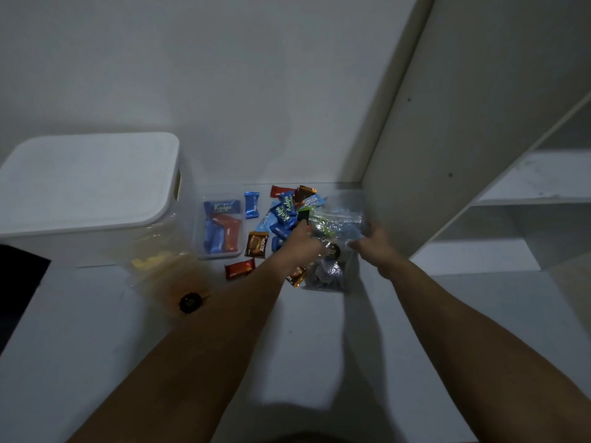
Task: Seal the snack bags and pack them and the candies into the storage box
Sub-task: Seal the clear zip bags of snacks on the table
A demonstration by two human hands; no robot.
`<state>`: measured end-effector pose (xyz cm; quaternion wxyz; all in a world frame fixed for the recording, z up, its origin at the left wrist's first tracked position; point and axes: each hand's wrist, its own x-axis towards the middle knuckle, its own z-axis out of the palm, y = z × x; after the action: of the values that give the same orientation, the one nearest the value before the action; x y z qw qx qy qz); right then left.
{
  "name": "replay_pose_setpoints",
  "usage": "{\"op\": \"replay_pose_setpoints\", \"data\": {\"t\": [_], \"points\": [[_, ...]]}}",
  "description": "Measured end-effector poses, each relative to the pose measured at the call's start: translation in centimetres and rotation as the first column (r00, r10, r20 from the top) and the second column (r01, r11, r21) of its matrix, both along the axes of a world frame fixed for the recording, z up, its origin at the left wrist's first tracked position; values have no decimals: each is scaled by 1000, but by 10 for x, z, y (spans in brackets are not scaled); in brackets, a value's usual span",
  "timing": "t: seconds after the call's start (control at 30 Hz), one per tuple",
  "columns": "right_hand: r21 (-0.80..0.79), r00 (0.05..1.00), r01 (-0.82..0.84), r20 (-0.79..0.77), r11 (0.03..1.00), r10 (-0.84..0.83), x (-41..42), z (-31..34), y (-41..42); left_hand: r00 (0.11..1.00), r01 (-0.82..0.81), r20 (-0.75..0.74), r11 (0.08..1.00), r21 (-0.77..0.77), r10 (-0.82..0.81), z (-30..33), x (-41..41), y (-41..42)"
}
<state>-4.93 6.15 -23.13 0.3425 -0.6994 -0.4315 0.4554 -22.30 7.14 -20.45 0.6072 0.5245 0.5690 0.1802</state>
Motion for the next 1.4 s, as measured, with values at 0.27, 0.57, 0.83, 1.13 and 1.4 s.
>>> {"op": "replay_pose_setpoints", "data": {"t": [0.27,0.57,0.83,1.13,1.4], "points": [[62,989,142,-43,988,-140,1,6,-4,978,-206,11,958,199,208,-12,-7,-2],[270,982,-85,186,959,34,-35,14,-31,907,-422,159,837,347,391,-10,-38,-38],[392,982,-145,173,909,82,-67,40,-41,875,-484,225,791,376,429,8,-88,-54],[401,996,-82,58,913,64,-101,66,-39,873,-486,206,767,419,441,44,-131,-50],[413,995,-77,86,908,45,-123,82,-36,894,-433,157,717,546,420,55,-145,-46]]}}
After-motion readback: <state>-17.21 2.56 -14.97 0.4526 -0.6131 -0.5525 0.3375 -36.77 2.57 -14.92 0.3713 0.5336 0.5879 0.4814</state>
